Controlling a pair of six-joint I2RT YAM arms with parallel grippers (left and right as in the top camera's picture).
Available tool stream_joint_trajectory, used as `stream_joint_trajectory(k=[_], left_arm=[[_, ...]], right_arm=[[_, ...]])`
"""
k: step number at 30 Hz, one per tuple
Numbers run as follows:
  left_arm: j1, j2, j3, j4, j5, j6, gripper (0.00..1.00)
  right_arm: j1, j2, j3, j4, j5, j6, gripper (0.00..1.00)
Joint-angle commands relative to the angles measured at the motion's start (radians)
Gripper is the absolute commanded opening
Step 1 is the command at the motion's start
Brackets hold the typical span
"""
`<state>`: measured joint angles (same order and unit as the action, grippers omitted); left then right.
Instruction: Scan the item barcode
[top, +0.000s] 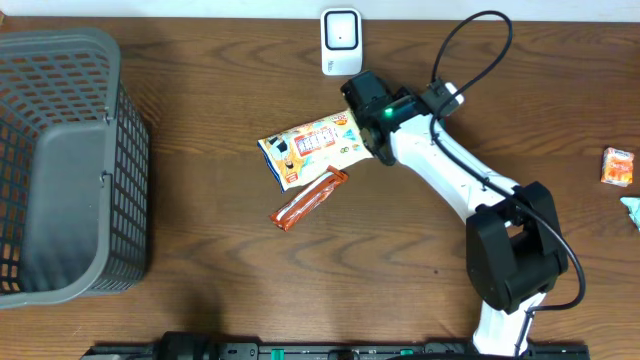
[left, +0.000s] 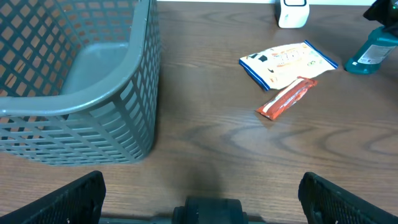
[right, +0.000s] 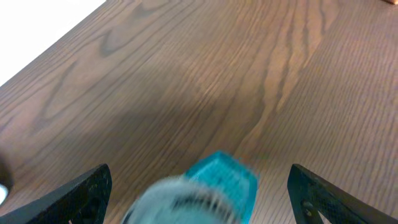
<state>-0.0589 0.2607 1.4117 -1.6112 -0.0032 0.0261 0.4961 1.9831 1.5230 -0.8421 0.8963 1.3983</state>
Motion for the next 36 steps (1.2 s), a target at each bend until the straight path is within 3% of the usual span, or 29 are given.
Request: stream_joint_trajectory(k=[1, 12, 25, 32, 36], left_arm=[[0.005, 0.004, -0.002, -0.076, -0.009, -0.001, 0.99], [0.005, 0.004, -0.002, -0.076, -0.009, -0.001, 0.99], [0.005, 0.004, -0.002, -0.076, -0.009, -0.001, 0.99], [0.005, 0.004, -0.002, -0.076, -0.009, -0.001, 0.99], [0.005, 0.004, -0.002, -0.076, -0.009, -0.001, 0.99]], right_arm=[[-0.024, 0.0, 0.018, -0.003, 0.024, -0.033, 0.86], [-0.041, 0.044, 0.018, 0.059, -0.05, -0.132, 0.83], [-0.069, 0.085, 0.018, 0.064, -0.126, -0.168, 0.36], [-0.071, 0.107, 0.018, 0.069, -0.179, -0.185, 0.01], [-0.072, 0.104, 0.034, 0.068, -0.217, -0.251, 0.01]])
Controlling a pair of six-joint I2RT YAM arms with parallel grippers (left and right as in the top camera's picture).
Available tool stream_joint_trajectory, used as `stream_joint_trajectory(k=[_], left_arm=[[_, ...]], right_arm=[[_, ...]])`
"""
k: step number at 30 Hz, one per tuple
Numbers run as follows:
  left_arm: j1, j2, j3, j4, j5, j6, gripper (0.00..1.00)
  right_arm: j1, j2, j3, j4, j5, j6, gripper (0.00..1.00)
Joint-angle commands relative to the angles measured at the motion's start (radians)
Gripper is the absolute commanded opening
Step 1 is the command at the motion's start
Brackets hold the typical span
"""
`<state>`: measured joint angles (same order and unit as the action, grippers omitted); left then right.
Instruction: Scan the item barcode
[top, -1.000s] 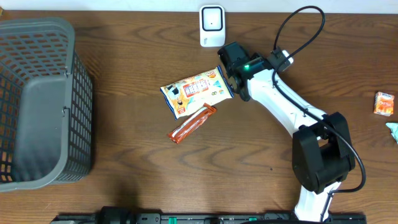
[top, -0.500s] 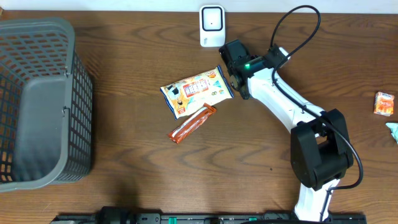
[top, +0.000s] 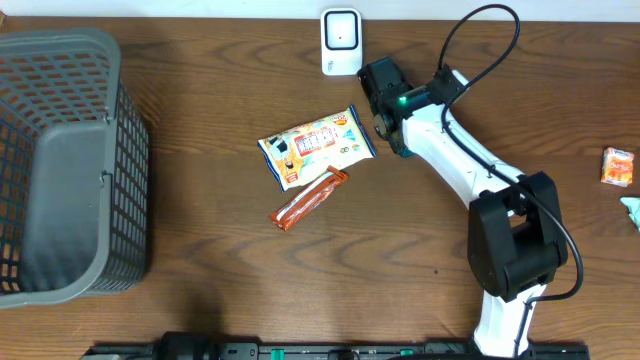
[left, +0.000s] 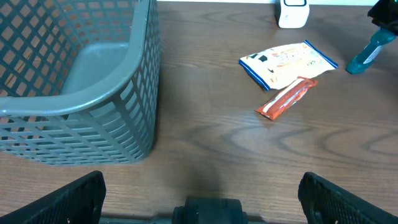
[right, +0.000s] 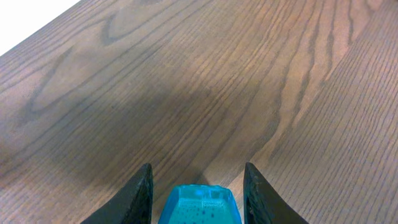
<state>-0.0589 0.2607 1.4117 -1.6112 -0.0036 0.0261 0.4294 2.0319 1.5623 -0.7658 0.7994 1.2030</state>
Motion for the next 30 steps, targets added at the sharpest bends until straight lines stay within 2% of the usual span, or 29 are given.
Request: stream_joint_trajectory(k=[1, 8, 13, 24, 30], left_arm=[[0.005, 0.004, -0.002, -0.076, -0.009, -0.001, 0.99], [0.005, 0.004, -0.002, -0.076, -0.009, -0.001, 1.0], [0.005, 0.004, -0.002, -0.076, -0.009, -0.001, 0.99], [0.005, 0.004, -0.002, -0.076, -0.009, -0.001, 0.99], [0.005, 0.004, -0.002, -0.076, -0.009, -0.001, 0.99]], right_arm=[[-0.005, 0.055, 0.002, -0.011, -0.131, -0.085, 0.01], [-0.014, 0.004, 0.139, -0.165, -0.317, -0.255, 0.01], [-0.027, -0.034, 0.178, -0.206, -0.496, -0.382, 0.01], [-0.132, -0.04, 0.188, -0.164, -1.101, -0.712, 0.01], [-0.212, -0.041, 0.204, -0.05, -1.392, -0.736, 0.01]])
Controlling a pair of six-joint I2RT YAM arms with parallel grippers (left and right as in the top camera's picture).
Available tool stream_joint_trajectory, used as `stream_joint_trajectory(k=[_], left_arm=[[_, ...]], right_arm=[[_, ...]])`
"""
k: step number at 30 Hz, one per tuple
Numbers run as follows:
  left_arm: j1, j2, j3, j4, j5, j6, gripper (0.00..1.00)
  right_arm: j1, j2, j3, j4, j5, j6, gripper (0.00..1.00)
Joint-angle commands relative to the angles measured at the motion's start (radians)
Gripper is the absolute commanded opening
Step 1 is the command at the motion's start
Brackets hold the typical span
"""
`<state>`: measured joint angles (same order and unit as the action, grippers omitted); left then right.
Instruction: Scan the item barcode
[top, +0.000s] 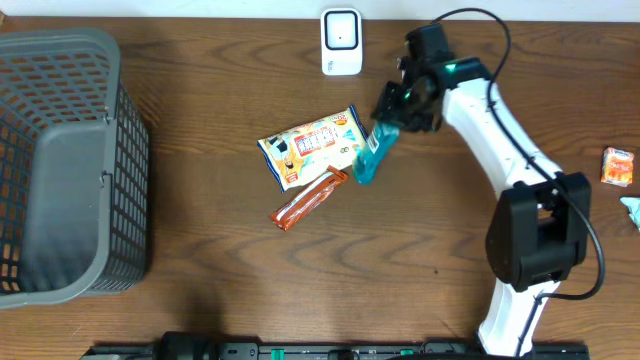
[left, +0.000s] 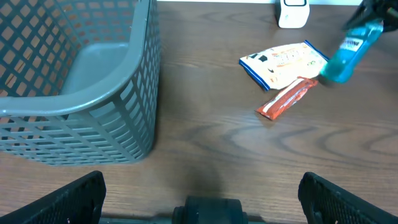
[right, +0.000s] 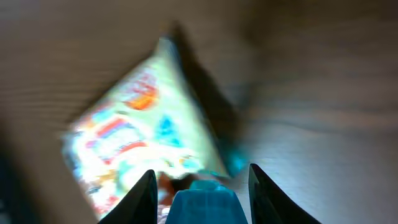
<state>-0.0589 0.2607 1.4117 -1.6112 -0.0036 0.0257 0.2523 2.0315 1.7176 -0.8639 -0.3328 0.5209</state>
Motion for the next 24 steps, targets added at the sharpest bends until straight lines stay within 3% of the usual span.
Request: stream_joint_trajectory(k=[1, 11, 24], left_arm=[[0.005, 0.004, -0.002, -0.076, -0.009, -0.001, 0.99], [0.005, 0.004, -0.002, -0.076, -0.009, -0.001, 0.99], [0.005, 0.004, -0.002, -0.076, -0.009, -0.001, 0.99]], right_arm=[[-0.046, -0.041, 0.048, 0.085, -0.312, -0.044, 0.01], [-0.074, -0.022, 0.048, 0.425, -0.356, 0.131, 0.01], [-0.07, 0.244, 0.048, 1.178, -0.352, 0.544, 0.01]])
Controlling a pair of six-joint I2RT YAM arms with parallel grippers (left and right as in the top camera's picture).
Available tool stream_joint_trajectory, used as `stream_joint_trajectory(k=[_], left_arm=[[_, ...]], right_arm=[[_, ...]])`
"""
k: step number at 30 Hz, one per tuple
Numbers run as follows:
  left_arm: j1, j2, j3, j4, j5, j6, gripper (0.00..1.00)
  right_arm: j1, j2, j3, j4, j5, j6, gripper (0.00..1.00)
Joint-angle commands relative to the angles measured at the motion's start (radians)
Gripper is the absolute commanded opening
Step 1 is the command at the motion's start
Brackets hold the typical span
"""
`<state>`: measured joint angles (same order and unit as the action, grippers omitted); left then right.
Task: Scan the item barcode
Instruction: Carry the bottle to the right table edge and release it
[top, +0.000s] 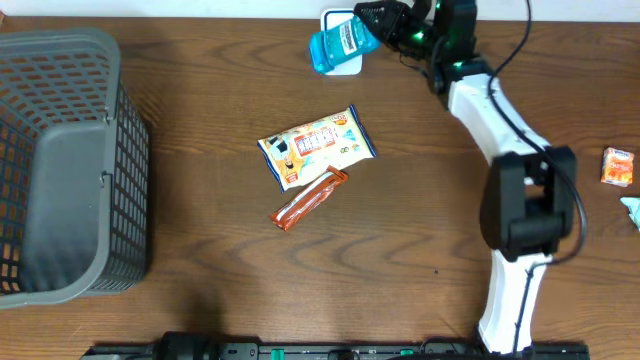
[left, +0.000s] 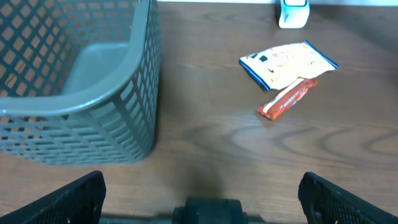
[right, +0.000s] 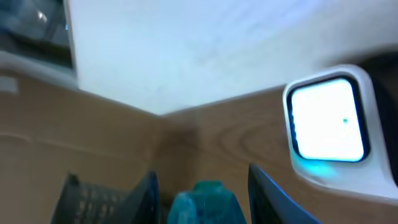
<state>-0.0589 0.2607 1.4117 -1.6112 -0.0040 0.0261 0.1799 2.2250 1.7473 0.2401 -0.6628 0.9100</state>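
A teal-blue bottle (top: 338, 44) hangs at the back of the table with my right gripper (top: 378, 24) shut on it. It sits right in front of the white scanner (top: 349, 68), covering most of it. In the right wrist view the bottle's end (right: 203, 203) shows between my fingers (right: 142, 198), and the scanner's lit window (right: 328, 123) is up to the right. My left gripper (left: 202, 198) stays low at the table's front edge, open and holding nothing.
A yellow snack packet (top: 316, 146) and an orange wrapped bar (top: 310, 199) lie mid-table. A grey mesh basket (top: 128, 150) fills the left side. A small orange pack (top: 618, 165) sits at the far right edge.
The right gripper held the bottle tilted by the snack packet's right edge; now it holds it up at the back of the table in front of the scanner. The left arm is unchanged.
The right gripper first stood open around the bottle beside the snack packet. It was then shut on the bottle there. Later the bottle hung tilted next to the packet, and now it is held at the scanner.
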Motion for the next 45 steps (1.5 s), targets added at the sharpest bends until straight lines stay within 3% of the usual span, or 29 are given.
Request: stream_joint_trajectory(k=[1, 4, 7, 20, 30, 35, 39, 45], left_arm=[[0.005, 0.004, -0.002, -0.076, -0.008, -0.001, 0.99], [0.005, 0.004, -0.002, -0.076, -0.008, -0.001, 0.99], [0.005, 0.004, -0.002, -0.076, -0.008, -0.001, 0.99], [0.005, 0.004, -0.002, -0.076, -0.008, -0.001, 0.99], [0.005, 0.004, -0.002, -0.076, -0.008, -0.001, 0.99], [0.005, 0.004, -0.002, -0.076, -0.008, -0.001, 0.99], [0.005, 0.004, -0.002, -0.076, -0.008, -0.001, 0.99], [0.005, 0.004, -0.002, -0.076, -0.008, -0.001, 0.99]], right_arm=[[0.002, 0.076, 0.019, 0.14, -0.018, 0.196, 0.01], [-0.006, 0.161, 0.02, 0.332, 0.015, 0.318, 0.01], [-0.014, 0.224, 0.034, 0.416, 0.064, 0.38, 0.01], [-0.023, 0.441, 0.328, 0.412, 0.124, 0.447, 0.01], [-0.055, 0.444, 0.345, 0.374, 0.087, 0.433, 0.01], [-0.056, 0.444, 0.39, 0.37, 0.002, 0.359, 0.01], [-0.057, 0.438, 0.483, 0.28, -0.095, 0.335, 0.01], [-0.057, 0.377, 0.628, -0.049, -0.205, 0.183, 0.01]])
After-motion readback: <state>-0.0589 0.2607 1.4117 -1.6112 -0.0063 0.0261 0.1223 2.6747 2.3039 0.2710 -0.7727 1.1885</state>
